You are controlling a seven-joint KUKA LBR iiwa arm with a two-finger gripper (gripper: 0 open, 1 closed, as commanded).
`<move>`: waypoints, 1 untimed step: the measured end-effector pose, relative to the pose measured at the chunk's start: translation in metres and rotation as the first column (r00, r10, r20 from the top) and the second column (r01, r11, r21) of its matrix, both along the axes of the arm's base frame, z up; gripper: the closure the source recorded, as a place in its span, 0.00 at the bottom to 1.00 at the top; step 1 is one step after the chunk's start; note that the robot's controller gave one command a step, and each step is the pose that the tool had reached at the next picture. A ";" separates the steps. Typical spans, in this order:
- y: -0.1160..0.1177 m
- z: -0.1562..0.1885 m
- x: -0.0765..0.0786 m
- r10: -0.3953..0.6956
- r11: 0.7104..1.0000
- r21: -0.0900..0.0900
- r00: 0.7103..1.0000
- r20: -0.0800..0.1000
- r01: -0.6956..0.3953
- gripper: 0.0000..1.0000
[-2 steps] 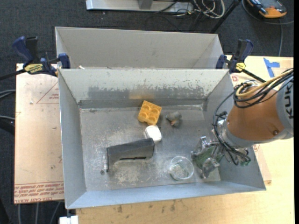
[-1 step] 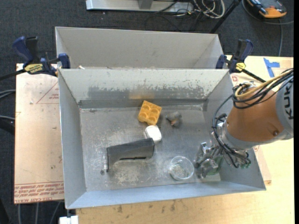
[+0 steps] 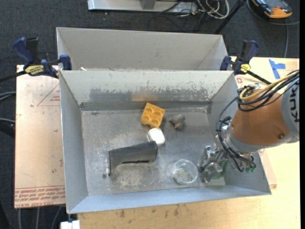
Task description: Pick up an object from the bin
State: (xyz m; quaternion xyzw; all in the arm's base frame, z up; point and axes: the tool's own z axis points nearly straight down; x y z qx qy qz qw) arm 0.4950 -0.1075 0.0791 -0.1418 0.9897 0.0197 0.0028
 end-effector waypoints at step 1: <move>0.000 0.000 0.000 0.000 1.000 0.000 1.000 0.000 0.000 1.00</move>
Offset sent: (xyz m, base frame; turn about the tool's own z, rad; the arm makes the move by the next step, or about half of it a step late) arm 0.0000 0.0000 0.0000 0.0000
